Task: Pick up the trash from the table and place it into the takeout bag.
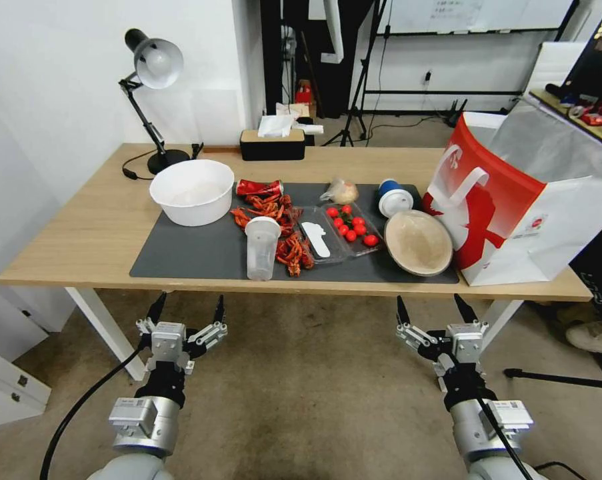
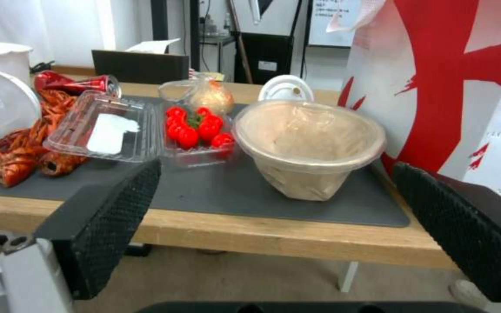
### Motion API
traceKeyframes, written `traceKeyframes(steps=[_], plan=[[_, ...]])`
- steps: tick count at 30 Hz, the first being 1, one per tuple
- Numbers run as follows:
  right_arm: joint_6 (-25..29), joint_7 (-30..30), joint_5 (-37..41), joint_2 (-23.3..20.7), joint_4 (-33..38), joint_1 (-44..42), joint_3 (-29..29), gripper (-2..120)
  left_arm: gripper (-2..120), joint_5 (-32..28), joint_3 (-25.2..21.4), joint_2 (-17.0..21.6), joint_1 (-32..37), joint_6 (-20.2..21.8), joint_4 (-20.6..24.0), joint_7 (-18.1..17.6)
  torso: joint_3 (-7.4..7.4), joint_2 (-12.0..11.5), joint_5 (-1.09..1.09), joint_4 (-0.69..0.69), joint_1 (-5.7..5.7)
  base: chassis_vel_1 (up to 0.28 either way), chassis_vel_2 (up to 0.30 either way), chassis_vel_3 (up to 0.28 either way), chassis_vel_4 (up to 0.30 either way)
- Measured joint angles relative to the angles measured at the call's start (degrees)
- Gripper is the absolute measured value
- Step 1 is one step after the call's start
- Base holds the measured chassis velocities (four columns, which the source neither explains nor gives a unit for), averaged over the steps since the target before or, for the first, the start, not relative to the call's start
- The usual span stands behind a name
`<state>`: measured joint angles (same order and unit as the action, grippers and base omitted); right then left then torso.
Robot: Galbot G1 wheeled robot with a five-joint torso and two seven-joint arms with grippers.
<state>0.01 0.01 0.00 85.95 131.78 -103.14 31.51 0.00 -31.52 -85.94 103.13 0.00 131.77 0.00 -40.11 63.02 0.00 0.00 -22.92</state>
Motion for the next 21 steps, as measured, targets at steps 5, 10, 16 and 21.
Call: traceKeyframes(steps=[5, 10, 16, 21], plan=[[0.00, 0.00, 0.00, 0.00, 0.00, 0.00, 0.00, 100, 100, 0.00, 0.00, 0.00, 0.00, 0.00, 0.00, 0.00, 0.00, 0.00, 0.00, 0.00, 0.00, 0.000, 0.000, 0.000, 0.000], [0.00, 0.00, 0.00, 0.00, 0.00, 0.00, 0.00, 100, 100, 0.00, 0.00, 0.00, 0.00, 0.00, 0.00, 0.00, 0.00, 0.00, 0.00, 0.00, 0.00, 0.000, 0.000, 0.000, 0.000], [0.00, 0.00, 0.00, 0.00, 0.00, 0.00, 0.00, 100, 100, 0.00, 0.00, 0.00, 0.00, 0.00, 0.00, 0.00, 0.00, 0.00, 0.00, 0.00, 0.00, 0.000, 0.000, 0.000, 0.000], [0.00, 0.00, 0.00, 0.00, 0.00, 0.00, 0.00, 100, 100, 0.00, 0.00, 0.00, 0.00, 0.00, 0.00, 0.00, 0.00, 0.00, 0.00, 0.00, 0.00, 0.000, 0.000, 0.000, 0.000]])
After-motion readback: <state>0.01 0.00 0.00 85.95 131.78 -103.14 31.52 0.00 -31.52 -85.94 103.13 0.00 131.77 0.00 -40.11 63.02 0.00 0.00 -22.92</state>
